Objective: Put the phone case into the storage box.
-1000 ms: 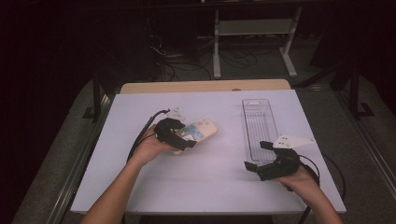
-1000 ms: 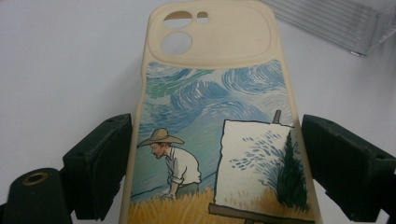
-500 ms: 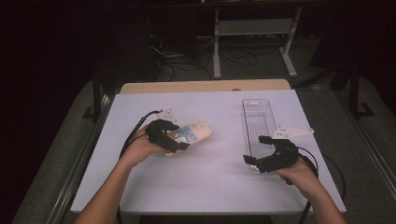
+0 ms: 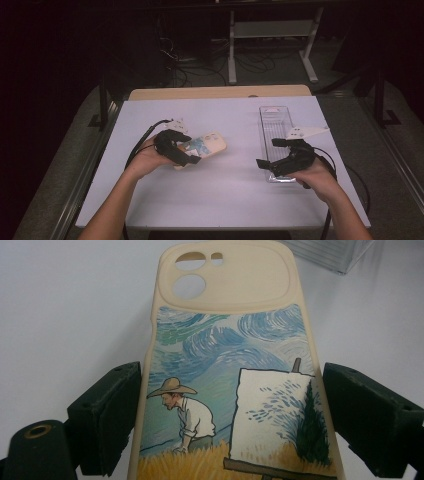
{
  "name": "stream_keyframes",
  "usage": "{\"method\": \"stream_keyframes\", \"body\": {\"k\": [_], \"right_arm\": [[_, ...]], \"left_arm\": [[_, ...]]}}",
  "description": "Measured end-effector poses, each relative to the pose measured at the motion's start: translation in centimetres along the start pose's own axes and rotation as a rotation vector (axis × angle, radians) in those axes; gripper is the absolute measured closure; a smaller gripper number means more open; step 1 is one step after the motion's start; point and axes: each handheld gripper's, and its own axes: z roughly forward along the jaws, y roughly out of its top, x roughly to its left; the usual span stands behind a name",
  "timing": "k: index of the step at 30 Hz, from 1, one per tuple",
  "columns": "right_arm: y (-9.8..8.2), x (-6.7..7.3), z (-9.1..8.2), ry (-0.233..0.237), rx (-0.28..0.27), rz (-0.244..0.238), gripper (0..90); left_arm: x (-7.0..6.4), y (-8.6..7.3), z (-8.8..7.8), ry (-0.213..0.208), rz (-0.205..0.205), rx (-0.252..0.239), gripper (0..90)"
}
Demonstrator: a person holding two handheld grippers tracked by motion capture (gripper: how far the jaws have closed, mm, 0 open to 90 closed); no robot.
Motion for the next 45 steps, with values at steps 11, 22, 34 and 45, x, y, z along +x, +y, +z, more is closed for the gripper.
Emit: {"method": "stream_keyframes", "body": {"k": [11,22,34,45], "right_arm": [[1.8,-0.1,0.6,0.03,0.021,-0.033,0.8],[3.9,-0.3,1.6,0.068,0.03,-0.074,0.8],[5.8,-0.9,3.4,0.113,0.057,-0.112,0.8],[6.4,-1.2,5.1,0.177,0.081,-0.133,0.8]], "left_arm": [[0.1,0.2,-1.0,-0.034,0.018,-0.012,11.5],[-0.3,0.4,-1.5,-0.073,0.058,0.0,11.5],[-0.9,0.6,-1.8,-0.098,0.094,-0.008,11.5],[-1.2,0.7,-1.7,-0.14,0.146,-0.005,11.5]]}}
